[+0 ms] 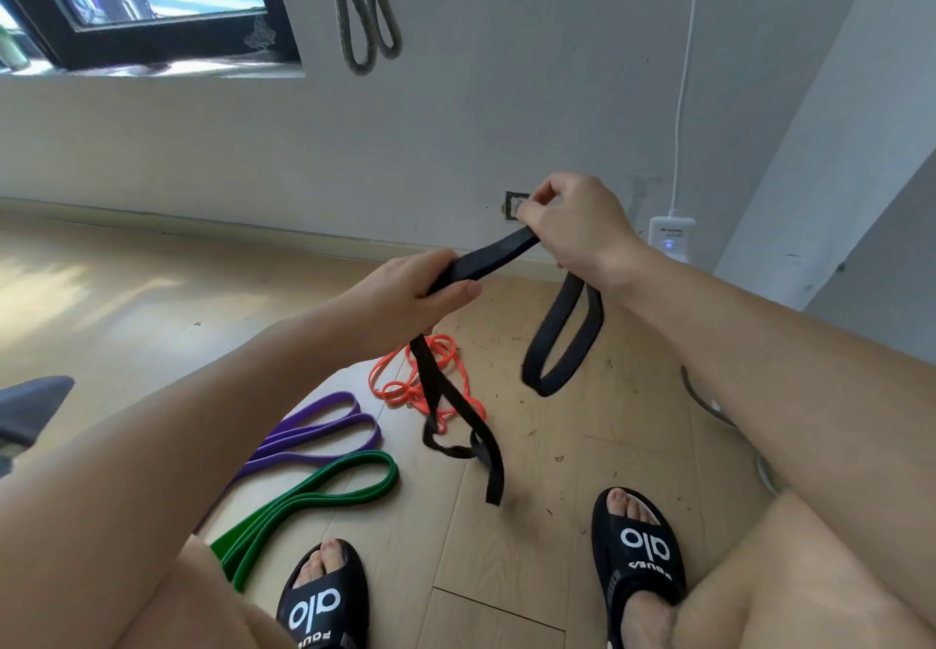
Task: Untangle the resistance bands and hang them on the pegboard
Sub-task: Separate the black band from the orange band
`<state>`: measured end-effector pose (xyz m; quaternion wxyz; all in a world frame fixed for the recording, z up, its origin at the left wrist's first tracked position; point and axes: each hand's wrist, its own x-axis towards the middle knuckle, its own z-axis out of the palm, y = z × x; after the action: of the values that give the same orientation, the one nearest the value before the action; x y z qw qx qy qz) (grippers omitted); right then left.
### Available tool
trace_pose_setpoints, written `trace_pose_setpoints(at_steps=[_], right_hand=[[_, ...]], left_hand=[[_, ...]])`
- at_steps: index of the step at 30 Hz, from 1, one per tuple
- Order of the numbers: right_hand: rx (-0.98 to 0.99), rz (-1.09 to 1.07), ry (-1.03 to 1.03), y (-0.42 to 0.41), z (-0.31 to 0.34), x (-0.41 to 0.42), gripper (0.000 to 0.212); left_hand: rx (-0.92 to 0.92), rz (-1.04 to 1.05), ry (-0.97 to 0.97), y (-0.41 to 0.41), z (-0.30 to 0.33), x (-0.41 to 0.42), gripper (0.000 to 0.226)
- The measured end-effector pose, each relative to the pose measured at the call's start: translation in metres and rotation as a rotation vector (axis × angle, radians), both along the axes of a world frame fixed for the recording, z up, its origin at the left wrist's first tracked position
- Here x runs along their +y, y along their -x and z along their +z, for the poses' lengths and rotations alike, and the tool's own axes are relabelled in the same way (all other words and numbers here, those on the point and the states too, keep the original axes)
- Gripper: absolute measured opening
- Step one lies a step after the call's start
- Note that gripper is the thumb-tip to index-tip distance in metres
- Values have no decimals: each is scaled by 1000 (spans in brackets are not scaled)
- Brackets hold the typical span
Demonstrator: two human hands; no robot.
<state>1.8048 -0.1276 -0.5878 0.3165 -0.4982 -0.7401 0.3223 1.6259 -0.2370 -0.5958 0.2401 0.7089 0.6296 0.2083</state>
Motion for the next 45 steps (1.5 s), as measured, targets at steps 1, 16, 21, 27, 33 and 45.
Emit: trace_pose_setpoints(at_steps=[1, 16, 21, 27, 33, 45], right_hand=[[-41, 40, 34, 0, -4, 0, 17], [55, 279, -44, 21, 6, -23, 14], [79, 131, -101, 11, 14, -14, 11], [-91, 311, 182, 4, -11, -17, 41], [18, 448, 237, 25, -10, -32, 56], [76, 194, -61, 12, -2, -14, 53]], left_hand=[[-11, 3, -14, -1, 1, 0, 23], [66, -33, 33, 11, -4, -1, 14], [-7, -4, 41, 15, -7, 1, 9], [21, 68, -72, 15, 2, 0, 11], [13, -11, -156, 8, 2, 1, 7], [-19, 75, 56, 20, -7, 1, 19]])
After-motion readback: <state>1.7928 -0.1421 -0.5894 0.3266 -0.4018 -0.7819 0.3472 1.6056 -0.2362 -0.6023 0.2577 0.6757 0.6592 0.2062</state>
